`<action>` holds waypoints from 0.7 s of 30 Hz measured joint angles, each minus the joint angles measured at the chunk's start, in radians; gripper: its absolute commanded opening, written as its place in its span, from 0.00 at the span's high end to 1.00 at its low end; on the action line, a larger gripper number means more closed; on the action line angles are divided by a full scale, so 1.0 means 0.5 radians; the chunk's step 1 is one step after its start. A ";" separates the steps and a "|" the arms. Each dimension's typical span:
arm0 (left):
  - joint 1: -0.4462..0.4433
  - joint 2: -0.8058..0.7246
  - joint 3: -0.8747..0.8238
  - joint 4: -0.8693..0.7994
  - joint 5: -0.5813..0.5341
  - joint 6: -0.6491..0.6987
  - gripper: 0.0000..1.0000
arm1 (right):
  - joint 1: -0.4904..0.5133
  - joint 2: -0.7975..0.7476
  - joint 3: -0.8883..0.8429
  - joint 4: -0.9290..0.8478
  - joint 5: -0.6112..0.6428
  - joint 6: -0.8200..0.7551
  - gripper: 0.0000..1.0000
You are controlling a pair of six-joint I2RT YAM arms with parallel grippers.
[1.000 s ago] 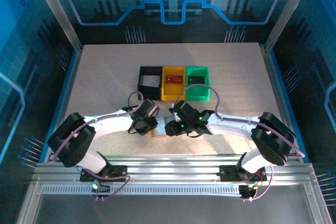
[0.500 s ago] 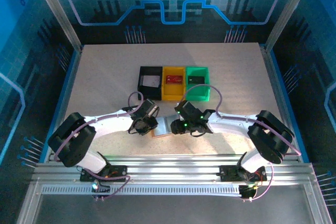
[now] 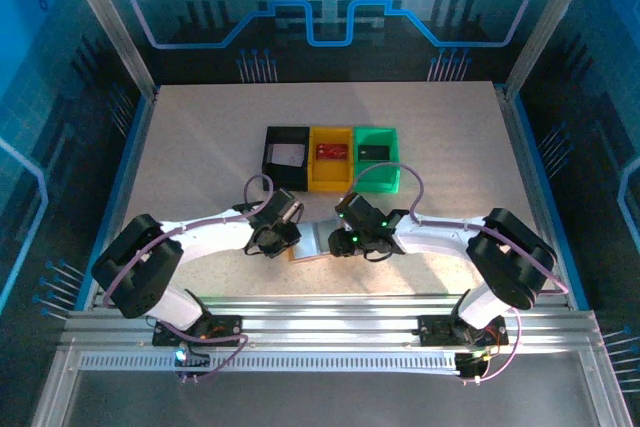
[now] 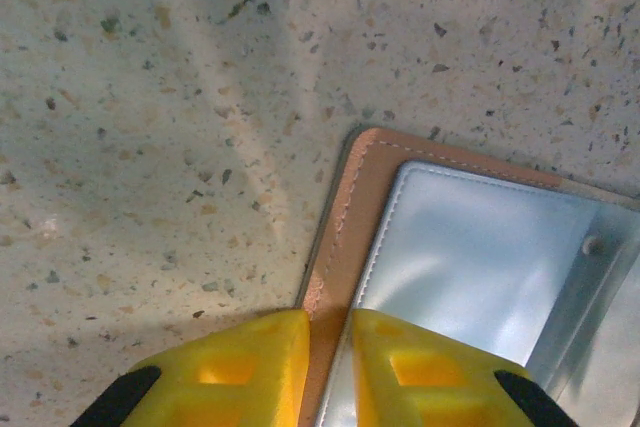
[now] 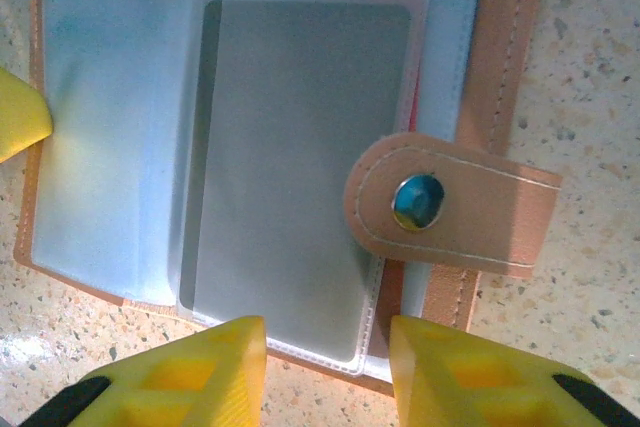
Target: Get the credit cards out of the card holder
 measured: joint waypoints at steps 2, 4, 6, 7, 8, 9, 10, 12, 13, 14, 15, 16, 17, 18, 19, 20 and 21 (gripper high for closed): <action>-0.002 0.001 0.000 0.000 -0.001 0.000 0.80 | 0.000 0.000 0.000 0.002 0.002 0.000 0.64; -0.002 0.001 0.000 0.000 0.000 0.000 0.80 | 0.000 0.000 0.000 0.001 0.005 0.000 0.64; -0.002 0.001 0.000 0.000 -0.001 0.000 0.80 | 0.000 -0.001 0.000 0.001 0.009 0.000 0.64; -0.002 0.001 0.000 0.000 0.000 0.000 0.80 | 0.000 -0.001 0.000 0.000 0.009 0.000 0.64; -0.002 0.001 0.000 0.000 -0.001 0.001 0.80 | 0.000 -0.001 0.000 0.000 0.008 0.000 0.65; -0.002 0.001 0.000 0.000 0.000 0.000 0.81 | 0.000 -0.001 0.000 0.000 0.009 0.000 0.65; -0.002 0.001 0.000 0.000 0.000 0.001 0.80 | 0.000 -0.001 0.000 -0.002 0.008 0.000 0.65; -0.002 0.001 0.000 0.000 0.000 0.001 0.80 | 0.000 -0.001 0.000 -0.001 0.008 0.000 0.65; -0.002 0.001 0.000 0.000 0.000 0.000 0.81 | 0.000 -0.001 0.000 0.001 0.008 0.000 0.66; -0.002 0.001 0.000 0.000 0.000 0.001 0.81 | 0.000 0.000 0.000 0.002 0.008 0.001 0.66; -0.002 0.001 0.000 0.000 0.000 0.000 0.80 | 0.000 0.000 0.000 0.002 0.007 0.002 0.67; -0.002 0.001 0.000 0.000 0.000 0.001 0.81 | 0.000 0.001 0.000 0.002 0.007 0.002 0.68; -0.002 0.001 0.000 0.000 0.000 0.001 0.81 | 0.000 0.002 0.000 0.002 0.007 0.006 0.69; -0.002 0.002 0.000 0.000 0.000 0.001 0.80 | 0.000 0.005 0.000 0.002 0.006 0.008 0.71; -0.002 0.002 0.000 0.000 0.000 0.001 0.81 | 0.000 0.008 0.000 0.002 0.006 0.010 0.72; -0.002 0.003 0.000 0.001 0.000 0.001 0.80 | 0.001 0.010 0.000 0.001 0.008 0.013 0.72; -0.002 0.004 0.000 0.001 0.001 0.001 0.80 | 0.002 0.010 0.000 -0.001 0.010 0.014 0.72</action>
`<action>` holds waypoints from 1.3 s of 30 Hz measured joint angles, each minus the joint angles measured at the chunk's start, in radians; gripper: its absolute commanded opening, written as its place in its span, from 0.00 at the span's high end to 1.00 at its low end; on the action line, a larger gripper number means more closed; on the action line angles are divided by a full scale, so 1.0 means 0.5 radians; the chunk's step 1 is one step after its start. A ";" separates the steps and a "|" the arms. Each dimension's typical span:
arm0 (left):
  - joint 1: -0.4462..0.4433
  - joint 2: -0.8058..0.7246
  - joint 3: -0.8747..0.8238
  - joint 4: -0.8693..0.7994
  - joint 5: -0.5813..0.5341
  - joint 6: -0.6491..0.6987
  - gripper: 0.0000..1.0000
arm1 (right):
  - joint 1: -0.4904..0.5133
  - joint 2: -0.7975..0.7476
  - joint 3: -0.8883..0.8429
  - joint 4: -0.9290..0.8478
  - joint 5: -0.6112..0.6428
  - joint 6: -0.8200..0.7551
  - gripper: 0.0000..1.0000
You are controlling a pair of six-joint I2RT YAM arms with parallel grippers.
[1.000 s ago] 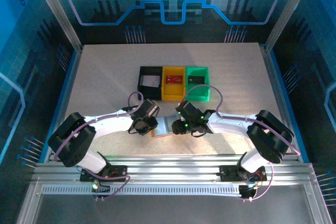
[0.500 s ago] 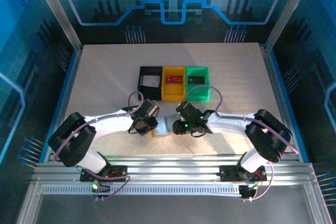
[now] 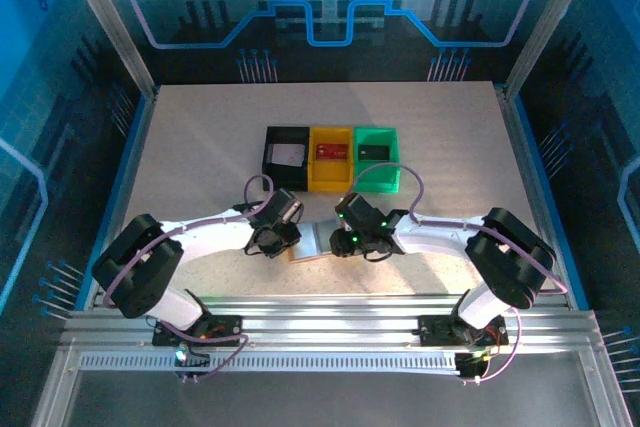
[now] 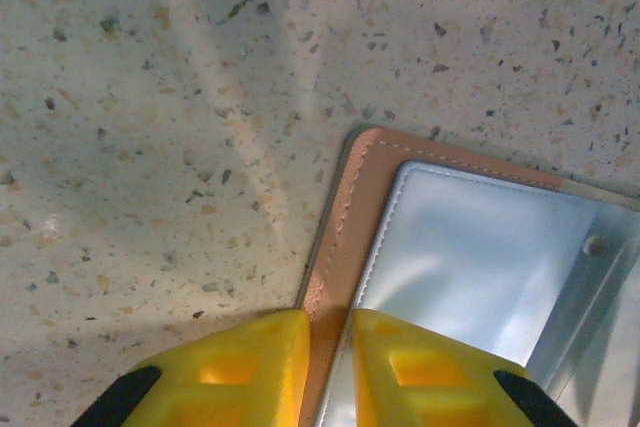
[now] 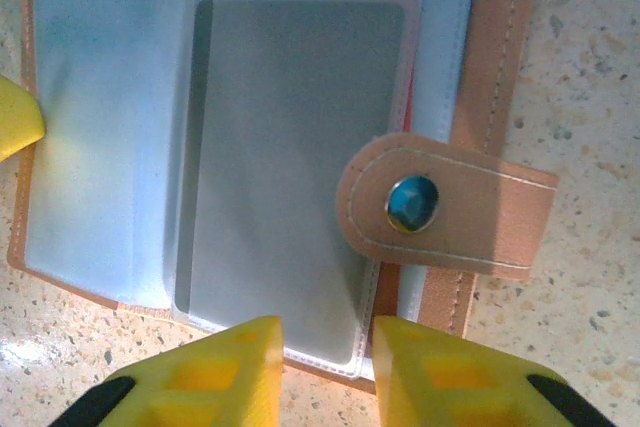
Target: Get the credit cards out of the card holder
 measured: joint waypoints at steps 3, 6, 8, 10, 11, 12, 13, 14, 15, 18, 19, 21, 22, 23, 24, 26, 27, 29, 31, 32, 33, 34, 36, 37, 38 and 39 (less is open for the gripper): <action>0.000 0.001 0.000 0.000 0.001 0.000 0.80 | 0.011 -0.001 0.000 -0.005 0.022 -0.001 0.72; 0.000 0.001 0.000 0.000 0.002 0.000 0.81 | 0.016 -0.001 0.003 -0.018 0.038 -0.002 0.72; 0.000 0.001 0.000 0.001 0.003 -0.001 0.81 | 0.016 0.002 0.007 -0.030 0.047 -0.002 0.72; 0.000 0.002 0.000 0.001 0.003 -0.001 0.80 | 0.016 0.014 0.014 -0.031 0.049 -0.001 0.72; 0.000 0.002 0.000 0.001 0.003 -0.001 0.80 | 0.016 0.020 0.015 -0.029 0.047 -0.001 0.72; 0.000 0.004 0.000 0.002 0.004 0.000 0.81 | 0.016 0.026 0.015 -0.027 0.044 -0.001 0.72; 0.000 0.005 0.000 0.002 0.004 0.000 0.80 | 0.016 0.029 0.015 -0.021 0.042 0.000 0.72; 0.000 0.005 0.000 0.002 0.004 0.000 0.80 | 0.016 0.029 0.015 -0.018 0.036 0.000 0.73; 0.000 0.005 0.000 0.003 0.004 0.000 0.81 | 0.016 0.029 0.015 -0.014 0.030 0.000 0.74; -0.001 0.006 0.000 0.004 0.004 -0.001 0.80 | 0.016 0.029 0.015 -0.011 0.009 0.001 0.77; -0.002 0.007 0.000 0.004 0.004 -0.001 0.80 | 0.016 0.029 0.015 -0.011 0.003 0.001 0.78; -0.004 0.007 0.000 0.005 0.003 -0.001 0.80 | 0.016 0.029 0.015 -0.010 -0.003 0.000 0.79; -0.004 0.008 0.000 0.005 0.003 -0.001 0.80 | 0.016 0.029 0.015 -0.009 -0.004 0.000 0.79; -0.004 0.008 0.000 0.005 0.003 -0.001 0.80 | 0.016 0.029 0.015 -0.006 -0.005 0.000 0.80; -0.004 0.008 0.000 0.005 0.003 -0.001 0.80 | 0.016 0.029 0.015 -0.003 -0.006 0.000 0.81; -0.004 0.008 0.000 0.005 0.003 -0.001 0.80 | 0.016 0.029 0.015 0.002 -0.009 0.000 0.83; -0.004 0.009 0.000 0.005 0.003 -0.001 0.81 | 0.016 0.029 0.015 0.002 -0.009 -0.001 0.84; -0.004 0.010 0.000 0.005 0.003 -0.001 0.80 | 0.016 0.029 0.015 0.002 -0.008 -0.001 0.85; -0.004 0.011 0.000 0.005 0.003 -0.001 0.80 | 0.016 0.029 0.015 0.001 -0.008 -0.001 0.86; -0.004 0.011 0.000 0.005 0.003 -0.001 0.80 | 0.016 0.028 0.015 0.001 -0.008 -0.002 0.86; -0.004 0.011 0.000 0.005 0.003 -0.001 0.81 | 0.016 0.027 0.015 -0.001 -0.008 -0.002 0.87; -0.004 0.011 0.000 0.005 0.003 -0.001 0.81 | 0.016 0.025 0.016 -0.003 -0.007 -0.002 0.88; -0.004 0.011 0.000 0.005 0.003 -0.001 0.80 | 0.016 0.020 0.018 -0.010 -0.004 -0.008 0.89; -0.005 0.011 0.000 0.005 0.003 -0.001 0.81 | 0.016 0.017 0.023 -0.018 -0.003 -0.010 0.90; -0.005 0.011 0.000 0.005 0.003 -0.001 0.80 | 0.016 0.014 0.027 -0.022 -0.002 -0.014 0.90; -0.005 0.011 0.000 0.005 0.003 -0.001 0.81 | 0.016 0.010 0.033 -0.025 -0.002 -0.017 0.91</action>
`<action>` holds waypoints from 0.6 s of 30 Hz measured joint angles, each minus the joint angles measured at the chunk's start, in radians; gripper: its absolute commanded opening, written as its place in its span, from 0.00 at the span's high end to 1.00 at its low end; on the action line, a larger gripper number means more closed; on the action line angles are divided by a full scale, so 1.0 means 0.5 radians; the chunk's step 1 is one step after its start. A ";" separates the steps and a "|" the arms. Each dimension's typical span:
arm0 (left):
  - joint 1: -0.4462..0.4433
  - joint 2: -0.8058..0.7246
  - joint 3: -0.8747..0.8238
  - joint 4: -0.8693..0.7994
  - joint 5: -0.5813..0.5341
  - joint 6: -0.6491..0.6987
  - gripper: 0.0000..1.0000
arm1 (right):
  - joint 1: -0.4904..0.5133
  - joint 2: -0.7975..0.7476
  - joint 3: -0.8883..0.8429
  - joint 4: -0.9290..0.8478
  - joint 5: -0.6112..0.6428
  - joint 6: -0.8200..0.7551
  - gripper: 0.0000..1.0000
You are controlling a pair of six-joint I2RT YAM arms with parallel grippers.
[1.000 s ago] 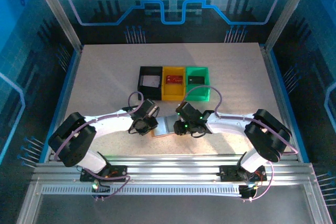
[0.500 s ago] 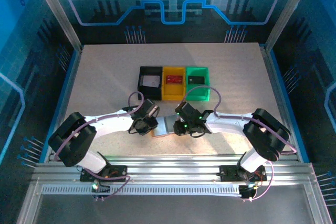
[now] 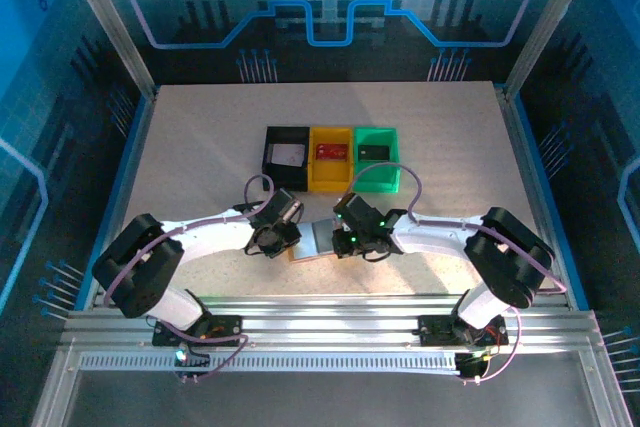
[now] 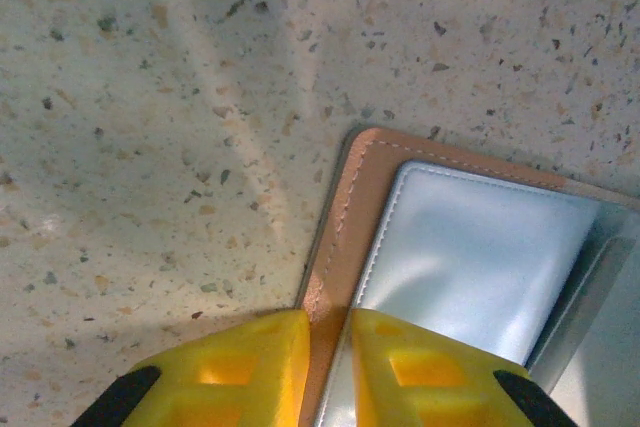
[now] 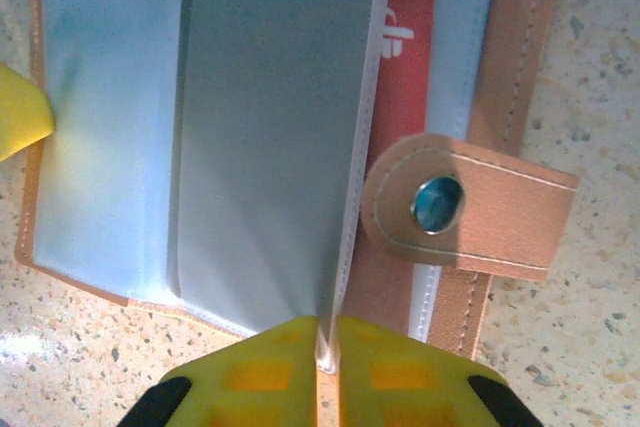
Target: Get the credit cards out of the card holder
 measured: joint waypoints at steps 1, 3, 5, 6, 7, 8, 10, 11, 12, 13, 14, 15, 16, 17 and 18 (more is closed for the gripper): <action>0.000 0.000 0.000 0.000 0.000 0.000 0.81 | 0.000 -0.005 0.007 -0.006 0.000 -0.002 0.91; 0.000 0.000 0.000 0.000 0.000 0.000 0.81 | 0.000 -0.014 0.012 -0.015 0.000 -0.007 0.92; 0.000 0.000 0.000 0.000 0.000 0.000 0.81 | 0.000 -0.017 0.022 -0.027 0.000 -0.010 0.92; 0.000 0.000 0.000 -0.001 0.000 0.001 0.80 | 0.000 -0.018 0.027 -0.034 0.000 -0.014 0.93; 0.000 0.000 0.000 -0.001 0.000 0.001 0.80 | 0.000 -0.018 0.034 -0.040 0.000 -0.014 0.93; 0.000 0.000 0.000 -0.001 0.000 0.000 0.80 | 0.000 -0.019 0.037 -0.045 0.000 -0.014 0.93; 0.000 0.000 0.000 -0.001 0.000 0.000 0.80 | 0.001 -0.019 0.044 -0.054 -0.001 -0.014 0.93; 0.000 0.000 0.000 -0.001 0.000 0.000 0.80 | 0.001 -0.019 0.048 -0.059 -0.001 -0.015 0.93; 0.000 0.000 0.001 -0.001 0.000 0.001 0.80 | 0.002 -0.019 0.053 -0.065 -0.002 -0.015 0.93; 0.000 0.000 0.001 -0.001 0.000 0.001 0.81 | 0.005 -0.020 0.059 -0.070 -0.001 -0.015 0.92; 0.000 0.000 0.001 -0.001 0.000 0.001 0.81 | 0.009 -0.022 0.062 -0.072 -0.001 -0.018 0.91; 0.000 0.000 0.002 -0.002 0.000 0.001 0.80 | 0.014 -0.027 0.065 -0.076 -0.001 -0.021 0.90; 0.000 0.002 0.002 -0.002 0.000 0.001 0.80 | 0.019 -0.031 0.071 -0.081 -0.002 -0.022 0.89; 0.000 0.002 0.002 -0.002 0.000 0.001 0.81 | 0.022 -0.034 0.076 -0.084 -0.002 -0.029 0.89; 0.000 0.002 0.002 -0.002 0.000 0.001 0.81 | 0.026 -0.041 0.082 -0.086 -0.005 -0.030 0.88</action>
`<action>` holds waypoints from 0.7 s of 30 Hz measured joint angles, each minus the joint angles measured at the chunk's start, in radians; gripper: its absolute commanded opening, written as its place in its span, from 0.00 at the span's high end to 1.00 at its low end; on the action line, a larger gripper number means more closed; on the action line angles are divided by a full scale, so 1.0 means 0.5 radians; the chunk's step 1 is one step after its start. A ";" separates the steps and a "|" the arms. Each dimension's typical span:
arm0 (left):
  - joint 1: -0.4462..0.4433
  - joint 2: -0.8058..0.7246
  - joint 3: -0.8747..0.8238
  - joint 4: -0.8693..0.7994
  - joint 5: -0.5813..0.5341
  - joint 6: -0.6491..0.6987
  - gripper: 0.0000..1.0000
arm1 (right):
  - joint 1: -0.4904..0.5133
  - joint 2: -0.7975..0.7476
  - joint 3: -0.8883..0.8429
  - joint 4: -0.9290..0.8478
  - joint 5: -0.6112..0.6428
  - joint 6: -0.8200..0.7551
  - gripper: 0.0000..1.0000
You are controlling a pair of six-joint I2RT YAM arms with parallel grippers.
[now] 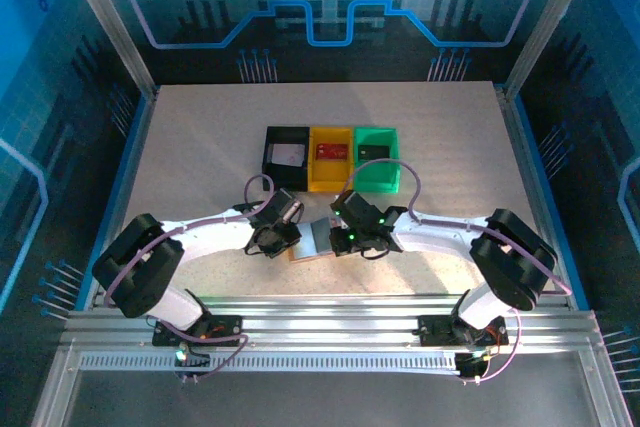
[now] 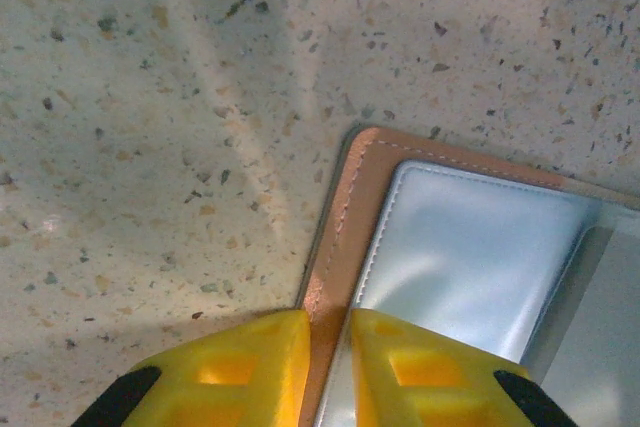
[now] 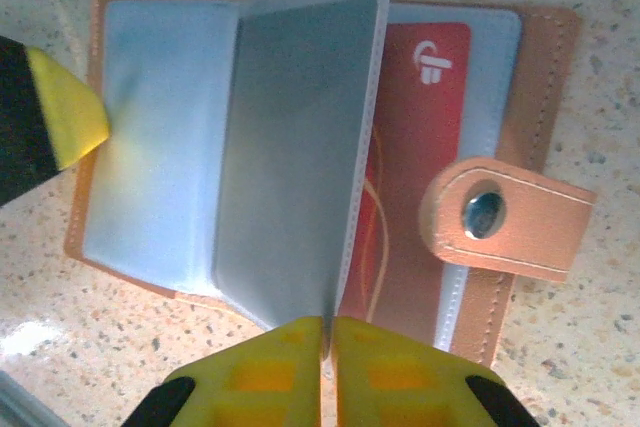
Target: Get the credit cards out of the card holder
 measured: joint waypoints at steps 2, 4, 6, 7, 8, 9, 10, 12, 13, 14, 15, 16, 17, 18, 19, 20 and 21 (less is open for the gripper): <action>0.000 0.000 0.001 -0.001 0.000 0.000 0.80 | 0.002 -0.006 0.018 -0.005 -0.004 -0.006 0.88; 0.000 0.003 0.006 -0.006 0.000 0.001 0.80 | 0.009 -0.009 0.034 -0.005 -0.014 -0.007 0.88; 0.000 0.008 0.011 -0.012 0.000 0.001 0.80 | 0.014 -0.011 0.043 0.000 -0.027 -0.007 0.87; 0.000 0.008 0.011 -0.012 0.000 0.001 0.80 | 0.016 -0.011 0.046 0.006 -0.036 -0.008 0.87; 0.000 0.008 0.011 -0.012 0.000 0.001 0.80 | 0.018 -0.011 0.048 0.008 -0.038 -0.007 0.87; 0.000 0.008 0.011 -0.012 0.000 0.001 0.81 | 0.021 -0.011 0.050 0.008 -0.043 -0.007 0.87; 0.000 0.008 0.011 -0.012 0.000 0.002 0.81 | 0.024 -0.011 0.053 0.008 -0.047 -0.007 0.87; 0.000 0.008 0.011 -0.012 0.000 0.002 0.80 | 0.024 -0.011 0.056 0.010 -0.050 -0.007 0.87; 0.000 0.008 0.011 -0.012 0.000 0.001 0.80 | 0.025 -0.011 0.057 0.011 -0.050 -0.007 0.86; -0.001 0.008 0.011 -0.012 0.000 0.002 0.80 | 0.026 -0.011 0.057 0.010 -0.051 -0.007 0.86; -0.001 0.008 0.011 -0.012 0.000 0.002 0.81 | 0.026 -0.011 0.057 0.010 -0.055 -0.007 0.86; -0.001 0.008 0.011 -0.012 0.000 0.002 0.80 | 0.027 -0.011 0.057 0.011 -0.056 -0.007 0.86; -0.001 0.008 0.011 -0.012 0.000 0.001 0.81 | 0.027 -0.011 0.057 0.011 -0.056 -0.007 0.86; -0.001 0.008 0.011 -0.012 0.000 0.002 0.81 | 0.029 -0.011 0.057 0.014 -0.059 -0.007 0.85; -0.001 0.008 0.011 -0.012 0.000 0.002 0.81 | 0.031 -0.011 0.057 0.019 -0.063 -0.006 0.85; -0.001 0.008 0.011 -0.012 0.000 0.001 0.81 | 0.036 -0.011 0.057 0.023 -0.064 -0.006 0.85; -0.001 0.008 0.011 -0.012 0.000 0.001 0.81 | 0.040 -0.011 0.057 0.024 -0.065 -0.007 0.85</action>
